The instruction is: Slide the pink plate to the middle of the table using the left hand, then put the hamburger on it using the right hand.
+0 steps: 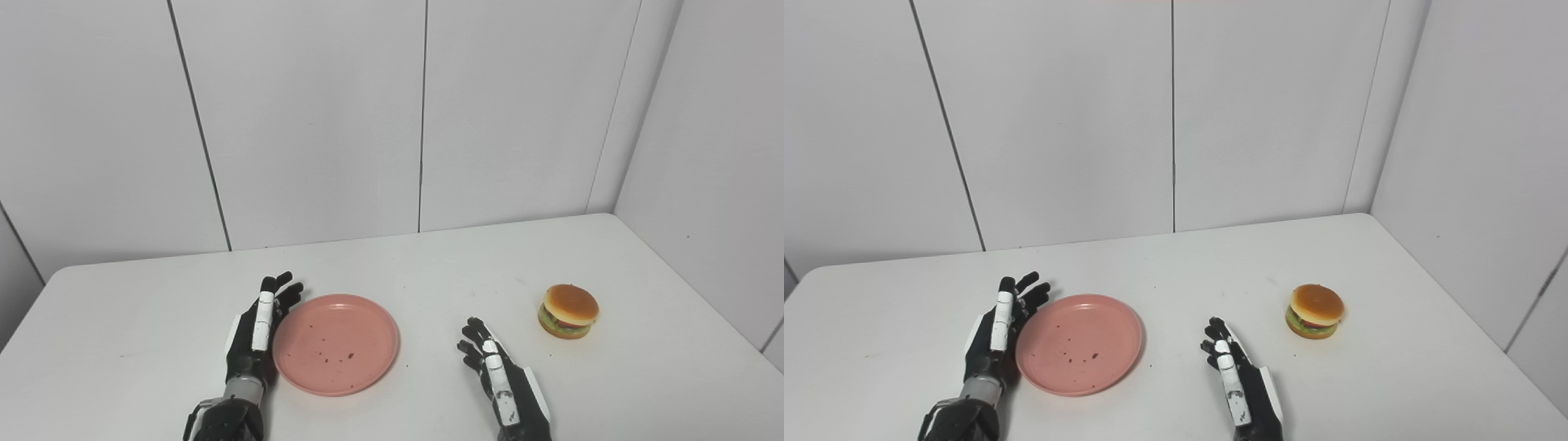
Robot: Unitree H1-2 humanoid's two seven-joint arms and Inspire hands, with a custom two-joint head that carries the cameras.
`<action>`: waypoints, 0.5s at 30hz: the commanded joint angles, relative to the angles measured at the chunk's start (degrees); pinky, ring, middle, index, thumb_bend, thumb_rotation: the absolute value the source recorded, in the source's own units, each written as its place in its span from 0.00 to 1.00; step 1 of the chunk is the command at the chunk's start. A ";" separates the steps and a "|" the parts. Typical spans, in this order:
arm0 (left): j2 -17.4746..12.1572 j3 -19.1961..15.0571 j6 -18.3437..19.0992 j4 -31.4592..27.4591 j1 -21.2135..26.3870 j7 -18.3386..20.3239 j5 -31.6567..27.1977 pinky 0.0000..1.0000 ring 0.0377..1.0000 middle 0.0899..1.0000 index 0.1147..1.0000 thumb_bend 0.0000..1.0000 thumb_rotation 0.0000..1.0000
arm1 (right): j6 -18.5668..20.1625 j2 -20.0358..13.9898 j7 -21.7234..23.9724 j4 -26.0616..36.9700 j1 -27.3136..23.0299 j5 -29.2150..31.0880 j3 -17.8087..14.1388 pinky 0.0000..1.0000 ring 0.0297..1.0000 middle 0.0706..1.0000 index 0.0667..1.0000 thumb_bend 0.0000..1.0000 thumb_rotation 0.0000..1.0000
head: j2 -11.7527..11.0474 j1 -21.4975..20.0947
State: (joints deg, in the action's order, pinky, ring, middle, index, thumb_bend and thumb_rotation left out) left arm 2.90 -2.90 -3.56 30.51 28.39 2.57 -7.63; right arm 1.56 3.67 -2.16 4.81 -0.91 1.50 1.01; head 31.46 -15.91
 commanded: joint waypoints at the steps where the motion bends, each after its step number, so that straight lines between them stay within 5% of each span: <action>1: 0.29 0.63 0.00 -1.79 1.19 0.31 0.44 1.00 0.86 0.80 0.79 0.98 0.92 | 1.40 1.07 0.24 0.86 0.41 -0.06 0.84 0.91 0.87 0.89 0.89 0.77 1.00 | 0.11 -0.23; 15: 1.36 -0.06 -1.15 0.09 1.28 0.36 -1.00 1.00 0.86 0.79 0.80 0.99 0.90 | -0.44 -0.34 -0.62 -0.63 -0.25 -2.60 0.55 0.90 0.87 0.89 0.89 0.73 1.00 | -0.31 -1.79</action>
State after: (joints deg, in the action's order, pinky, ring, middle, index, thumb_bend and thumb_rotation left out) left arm 3.47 -2.95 -3.52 30.68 28.33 2.57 -8.01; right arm 1.56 3.48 -2.48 4.86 -0.80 -0.19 1.37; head 31.11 -17.75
